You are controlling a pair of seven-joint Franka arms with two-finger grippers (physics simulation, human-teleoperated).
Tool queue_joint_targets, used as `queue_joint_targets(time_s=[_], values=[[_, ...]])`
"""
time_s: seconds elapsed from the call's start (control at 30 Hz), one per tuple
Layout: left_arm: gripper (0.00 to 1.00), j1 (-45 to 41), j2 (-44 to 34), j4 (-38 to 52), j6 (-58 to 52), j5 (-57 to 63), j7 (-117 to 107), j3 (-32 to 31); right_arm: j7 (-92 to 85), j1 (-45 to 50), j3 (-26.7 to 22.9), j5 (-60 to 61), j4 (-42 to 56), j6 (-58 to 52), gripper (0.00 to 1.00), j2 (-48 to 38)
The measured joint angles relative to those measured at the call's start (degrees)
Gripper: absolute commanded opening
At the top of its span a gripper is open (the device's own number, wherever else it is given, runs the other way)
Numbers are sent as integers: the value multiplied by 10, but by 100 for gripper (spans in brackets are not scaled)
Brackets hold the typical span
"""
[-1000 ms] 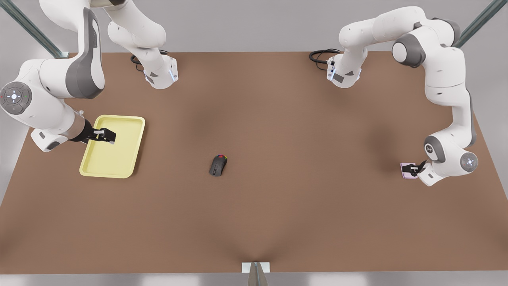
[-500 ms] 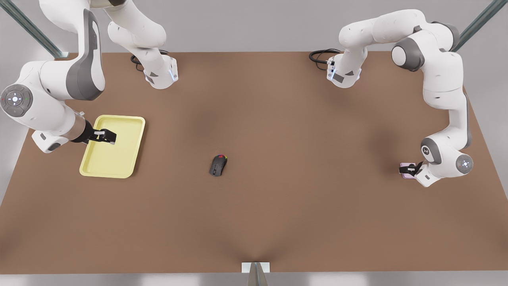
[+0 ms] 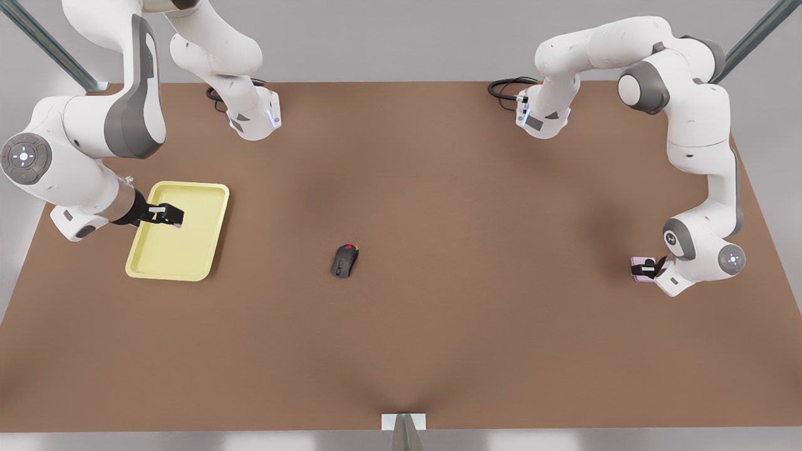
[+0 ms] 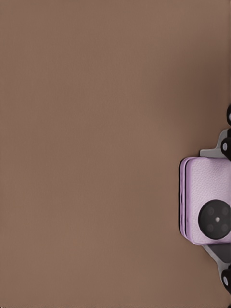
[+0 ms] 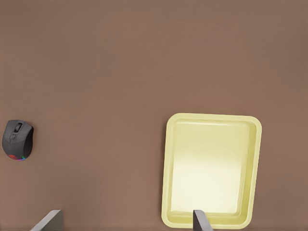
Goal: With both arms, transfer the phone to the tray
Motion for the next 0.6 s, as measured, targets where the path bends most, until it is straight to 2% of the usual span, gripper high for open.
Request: queue_joint_targets(time_s=[0.17, 0.23, 0.43, 0.6], values=[[79, -1, -12, -1, -2, 0, -3, 0, 0, 0, 0, 0, 0, 0, 100, 0], [79, -38, -45, -9, -15, 0, -8, -1, 0, 0, 0, 0, 0, 0, 100, 0], [80, -332, -97, -2, -63, -2, -97, -7, 0, 0, 0, 0, 0, 0, 100, 1], [80, -508, -13, 170, -123, -25, -241, -8, 0, 1, 0, 0, 0, 1, 100, 1]])
